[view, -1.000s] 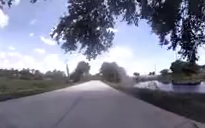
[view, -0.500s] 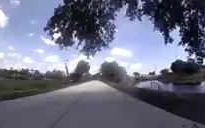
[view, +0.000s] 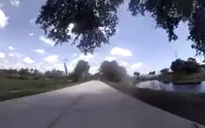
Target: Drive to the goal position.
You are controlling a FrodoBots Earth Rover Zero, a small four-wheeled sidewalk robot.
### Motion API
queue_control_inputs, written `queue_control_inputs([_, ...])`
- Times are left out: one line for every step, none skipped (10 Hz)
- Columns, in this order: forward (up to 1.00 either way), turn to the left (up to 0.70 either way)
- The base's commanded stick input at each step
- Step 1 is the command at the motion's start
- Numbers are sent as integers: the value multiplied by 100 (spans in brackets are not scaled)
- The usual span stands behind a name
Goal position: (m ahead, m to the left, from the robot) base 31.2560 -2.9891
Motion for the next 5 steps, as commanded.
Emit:
queue_control_inputs([85, 22])
queue_control_inputs([85, 0])
queue_control_inputs([85, 0])
queue_control_inputs([85, 0])
queue_control_inputs([85, 0])
